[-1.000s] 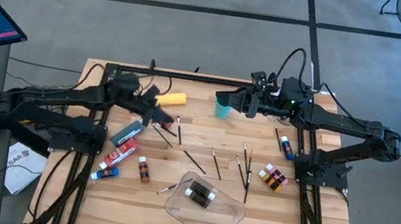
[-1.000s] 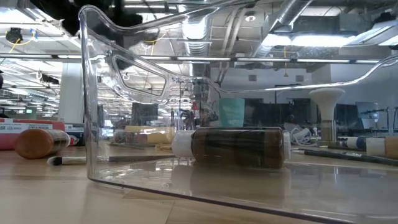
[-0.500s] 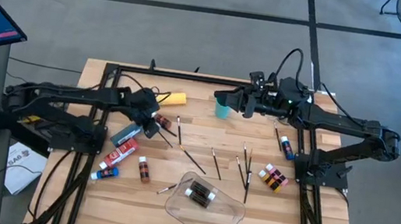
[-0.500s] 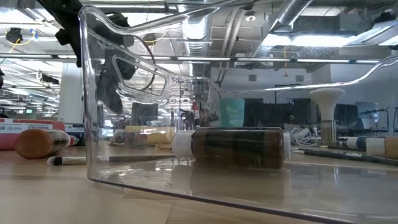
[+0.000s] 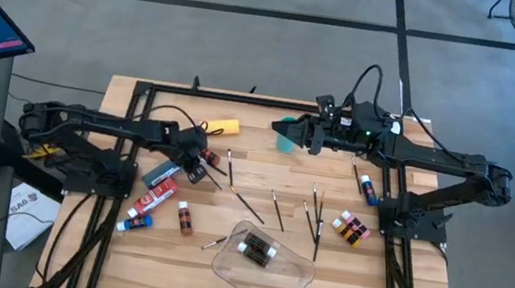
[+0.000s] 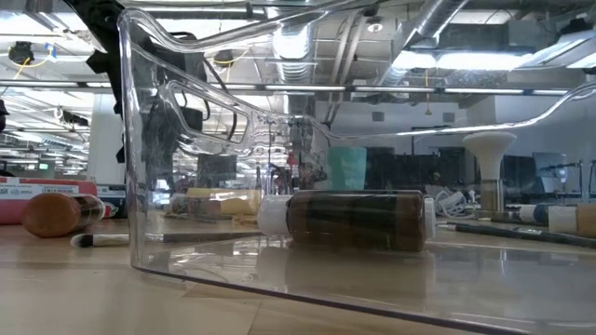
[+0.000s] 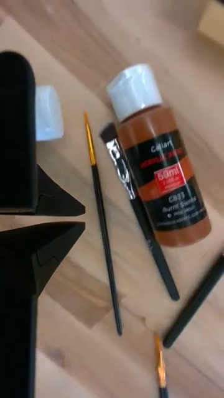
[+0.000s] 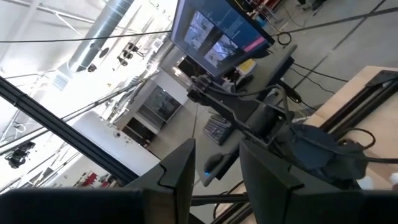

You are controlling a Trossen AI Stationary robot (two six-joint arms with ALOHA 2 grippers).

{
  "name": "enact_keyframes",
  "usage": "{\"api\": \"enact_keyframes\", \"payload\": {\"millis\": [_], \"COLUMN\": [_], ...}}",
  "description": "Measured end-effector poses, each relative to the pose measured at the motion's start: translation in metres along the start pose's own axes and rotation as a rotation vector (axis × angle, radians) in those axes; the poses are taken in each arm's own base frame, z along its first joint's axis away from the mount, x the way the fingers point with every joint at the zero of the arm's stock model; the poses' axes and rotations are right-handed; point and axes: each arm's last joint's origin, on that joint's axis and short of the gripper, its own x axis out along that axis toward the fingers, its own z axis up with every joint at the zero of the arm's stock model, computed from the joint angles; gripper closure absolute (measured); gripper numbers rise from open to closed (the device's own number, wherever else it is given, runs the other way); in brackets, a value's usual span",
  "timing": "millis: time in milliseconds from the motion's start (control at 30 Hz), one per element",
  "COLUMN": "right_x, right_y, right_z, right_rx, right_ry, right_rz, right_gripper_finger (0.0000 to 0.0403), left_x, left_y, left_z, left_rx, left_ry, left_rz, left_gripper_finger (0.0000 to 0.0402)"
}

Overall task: Pick & Place Paint Supplies
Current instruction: Put the gold paint brush into the green cup

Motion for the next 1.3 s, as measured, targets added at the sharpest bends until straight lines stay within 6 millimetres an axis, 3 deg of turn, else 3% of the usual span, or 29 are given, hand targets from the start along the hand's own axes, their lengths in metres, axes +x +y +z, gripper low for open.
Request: {"api": "enact_keyframes", "payload": {"millis": [300, 567, 1033, 1300], "right_x": [0.0, 0.0, 0.0, 0.0], "right_y": [-0.0001, -0.0001, -0.0001, -0.0001], "right_z": [0.0002, 0.0002, 0.0002, 0.0002], "right_rx": [0.0, 0.058, 0.094, 0.094], "right_ry": [-0.006, -0.007, -0.007, -0.008], "right_rz": [-0.005, -0.004, -0.004, -0.005], "right_gripper_finger": [0.0283, 0.0283, 0.0283, 0.0283], "left_x": [0.0, -0.0005, -0.0025, 0.0], "left_y": [0.0013, -0.0027, -0.0017, 0.0049], "left_z": [0.0014, -0.0024, -0.0012, 0.0018], "left_rx": [-0.043, -0.268, -0.285, -0.25], "left_ry": [-0.024, 0.078, 0.082, 0.031], "left_rz": [0.031, -0.097, -0.121, -0.032], "left_gripper_finger": [0.0401, 0.0401, 0.0401, 0.0401]}}
